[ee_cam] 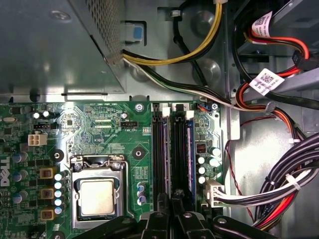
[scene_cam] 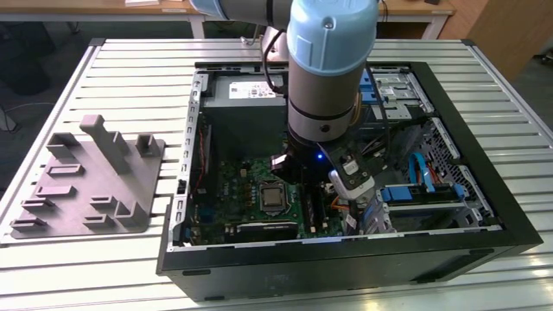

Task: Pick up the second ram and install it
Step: 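Insert the second ram into the second slot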

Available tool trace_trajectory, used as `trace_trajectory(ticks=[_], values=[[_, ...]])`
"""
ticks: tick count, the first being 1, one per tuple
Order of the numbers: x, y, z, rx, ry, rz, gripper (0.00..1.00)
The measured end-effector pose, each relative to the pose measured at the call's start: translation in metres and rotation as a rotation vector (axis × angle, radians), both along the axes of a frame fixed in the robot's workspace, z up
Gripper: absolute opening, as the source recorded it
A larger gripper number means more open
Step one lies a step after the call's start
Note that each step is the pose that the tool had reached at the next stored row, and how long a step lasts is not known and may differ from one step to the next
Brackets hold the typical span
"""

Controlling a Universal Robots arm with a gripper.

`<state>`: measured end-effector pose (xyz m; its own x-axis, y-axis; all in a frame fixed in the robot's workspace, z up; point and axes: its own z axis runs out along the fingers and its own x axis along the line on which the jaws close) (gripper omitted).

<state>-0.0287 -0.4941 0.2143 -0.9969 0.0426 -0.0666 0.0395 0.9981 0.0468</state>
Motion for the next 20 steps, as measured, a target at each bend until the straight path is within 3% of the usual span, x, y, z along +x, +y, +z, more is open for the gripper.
trace_trajectory(ticks=[20], values=[[0.0006,0.0002,0.0006,-0.002,-0.0001,0.008,0.14]])
